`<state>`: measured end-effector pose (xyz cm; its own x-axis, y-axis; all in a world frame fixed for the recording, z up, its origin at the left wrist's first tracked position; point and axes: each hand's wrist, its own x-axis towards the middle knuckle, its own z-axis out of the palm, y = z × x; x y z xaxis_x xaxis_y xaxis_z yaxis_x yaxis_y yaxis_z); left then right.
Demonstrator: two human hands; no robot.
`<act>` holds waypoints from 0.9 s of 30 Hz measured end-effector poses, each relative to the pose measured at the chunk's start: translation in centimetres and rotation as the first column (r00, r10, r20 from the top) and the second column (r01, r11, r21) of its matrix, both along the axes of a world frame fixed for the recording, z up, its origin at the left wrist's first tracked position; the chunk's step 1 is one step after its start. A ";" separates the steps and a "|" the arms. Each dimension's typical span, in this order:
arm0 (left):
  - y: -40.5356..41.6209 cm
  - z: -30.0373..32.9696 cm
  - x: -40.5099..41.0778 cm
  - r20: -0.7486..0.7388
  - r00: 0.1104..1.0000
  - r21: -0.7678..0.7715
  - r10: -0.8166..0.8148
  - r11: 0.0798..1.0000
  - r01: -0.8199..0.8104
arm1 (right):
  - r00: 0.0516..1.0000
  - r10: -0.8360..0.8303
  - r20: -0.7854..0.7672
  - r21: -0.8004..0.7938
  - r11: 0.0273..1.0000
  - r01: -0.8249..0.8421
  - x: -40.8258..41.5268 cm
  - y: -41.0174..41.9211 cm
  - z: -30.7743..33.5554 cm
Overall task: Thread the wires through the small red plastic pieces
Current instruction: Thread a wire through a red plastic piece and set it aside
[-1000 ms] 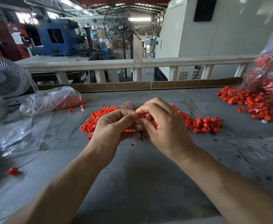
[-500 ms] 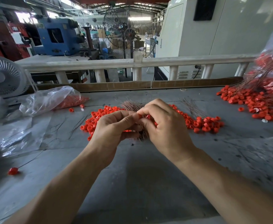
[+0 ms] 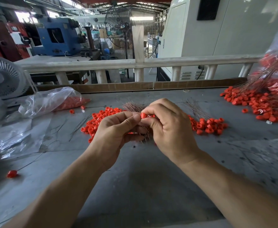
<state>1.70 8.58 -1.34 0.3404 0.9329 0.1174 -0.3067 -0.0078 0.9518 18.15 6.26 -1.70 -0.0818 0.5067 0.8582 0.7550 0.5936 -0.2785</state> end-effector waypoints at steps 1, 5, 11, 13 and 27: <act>0.1 -0.1 0.0 0.005 1.000 -0.001 -0.001 1.000 0.001 | 1.000 -0.001 0.003 0.009 1.000 0.001 0.0 0.0 0.0; 0.3 -0.3 -0.2 0.002 1.000 0.003 -0.004 1.000 0.004 | 1.000 -0.009 0.009 0.046 0.999 0.008 -0.1 0.0 -0.1; 0.5 -0.3 -0.2 0.030 0.999 -0.025 -0.043 0.999 0.044 | 0.999 0.003 -0.053 0.037 0.999 -0.001 -0.2 0.3 -0.4; 0.4 -0.3 -0.2 0.042 0.998 -0.041 -0.055 0.998 0.056 | 0.998 0.002 -0.058 0.028 1.000 -0.001 -0.2 0.3 -0.5; 0.1 -0.2 -0.1 -0.033 0.996 0.047 0.084 0.996 -0.082 | 0.999 0.022 -0.040 0.003 1.000 -0.022 -0.4 -0.1 -0.3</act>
